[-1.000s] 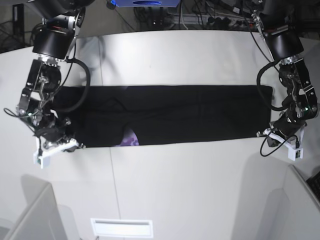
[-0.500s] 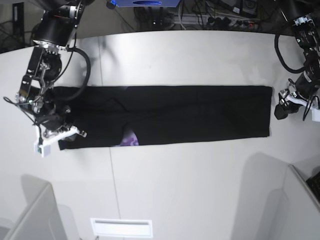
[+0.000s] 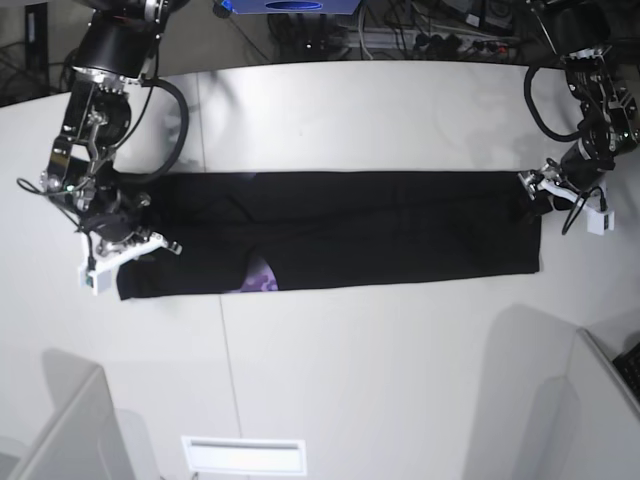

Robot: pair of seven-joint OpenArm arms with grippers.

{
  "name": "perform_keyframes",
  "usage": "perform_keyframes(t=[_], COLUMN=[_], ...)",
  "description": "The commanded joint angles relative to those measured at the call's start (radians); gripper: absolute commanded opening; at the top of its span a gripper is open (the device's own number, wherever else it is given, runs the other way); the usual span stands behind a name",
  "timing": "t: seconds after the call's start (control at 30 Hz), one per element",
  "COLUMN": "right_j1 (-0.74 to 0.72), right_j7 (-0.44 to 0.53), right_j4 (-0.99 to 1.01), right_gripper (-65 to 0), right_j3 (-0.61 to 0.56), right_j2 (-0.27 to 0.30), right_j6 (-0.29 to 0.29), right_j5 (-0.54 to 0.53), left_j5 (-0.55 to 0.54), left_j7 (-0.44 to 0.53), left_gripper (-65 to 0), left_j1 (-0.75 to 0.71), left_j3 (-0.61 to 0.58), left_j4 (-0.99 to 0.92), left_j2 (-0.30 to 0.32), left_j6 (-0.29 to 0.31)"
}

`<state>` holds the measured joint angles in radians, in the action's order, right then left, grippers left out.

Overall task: Fold the T-shirt properly
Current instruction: 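Regrasp the strip's ends with both grippers and drag it away from the robot, then fold the strip end held by the left gripper toward the right gripper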

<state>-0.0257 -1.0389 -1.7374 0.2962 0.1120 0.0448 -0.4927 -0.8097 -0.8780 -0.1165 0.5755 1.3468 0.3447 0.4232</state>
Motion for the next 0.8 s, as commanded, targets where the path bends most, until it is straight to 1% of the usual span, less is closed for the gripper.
perform_keyframes(t=[0.0,0.1,0.23,0.27,0.3,0.33,0.37,0.5,0.57,0.63,0.67,0.77], right_j1=[-0.01,-0.001,0.005,0.011,0.017,0.022,0.025,0.028,0.034,0.039,0.04,0.05], right_j7=[0.018,0.018,0.018,0.018,0.018,0.018,0.018,0.018,0.018,0.018,0.018,0.018], right_j4=[-0.02,-0.02,-0.039,-0.048,-0.057,-0.068,-0.078,-0.086,-0.083,-0.082,-0.082,-0.082], right_gripper=[-65.0,-65.0,-65.0,-65.0,-65.0,-65.0,-65.0,-65.0,-65.0,-65.0,-65.0,-65.0], right_j3=[0.002,0.004,0.004,0.004,0.004,0.004,0.004,0.01,0.01,0.01,0.011,0.011], right_j2=[0.008,-0.007,-0.01,-0.01,-0.01,-0.011,-0.011,-0.011,-0.011,-0.011,-0.011,-0.011], right_j6=[-0.004,-0.004,-0.004,-0.004,-0.004,-0.004,-0.004,-0.004,-0.004,-0.004,-0.004,-0.004], right_j5=[-0.01,-0.01,-0.01,-0.01,-0.01,-0.01,-0.01,-0.011,-0.011,-0.011,-0.011,-0.011], left_j5=[-0.007,-0.006,-0.004,-0.006,-0.006,-0.006,-0.006,-0.006,-0.006,-0.006,-0.004,-0.004], left_j7=[0.019,0.019,0.019,0.019,0.019,0.021,0.021,0.021,0.021,0.023,0.023,0.043], left_gripper=[-0.3,-0.5,-0.7,-1.3,-3.3,-6.7,-12.3,-38.8,-50.2,-63.5,-65.0,-65.0], left_j1=[0.018,0.045,0.067,0.068,0.071,0.071,0.071,0.073,0.073,0.073,0.073,0.074], left_j3=[0.007,-0.022,-0.05,-0.056,-0.061,-0.067,-0.07,-0.07,-0.065,-0.059,-0.059,-0.061], left_j4=[-0.007,-0.057,-0.096,-0.111,-0.123,-0.137,-0.145,-0.163,-0.171,-0.178,-0.181,-0.18], left_j2=[0.024,0.02,0.018,0.017,0.017,0.017,0.017,0.017,0.017,0.023,0.024,0.026], left_j6=[0.003,0.003,0.003,0.003,0.003,0.003,0.003,0.003,0.003,0.003,0.003,0.003])
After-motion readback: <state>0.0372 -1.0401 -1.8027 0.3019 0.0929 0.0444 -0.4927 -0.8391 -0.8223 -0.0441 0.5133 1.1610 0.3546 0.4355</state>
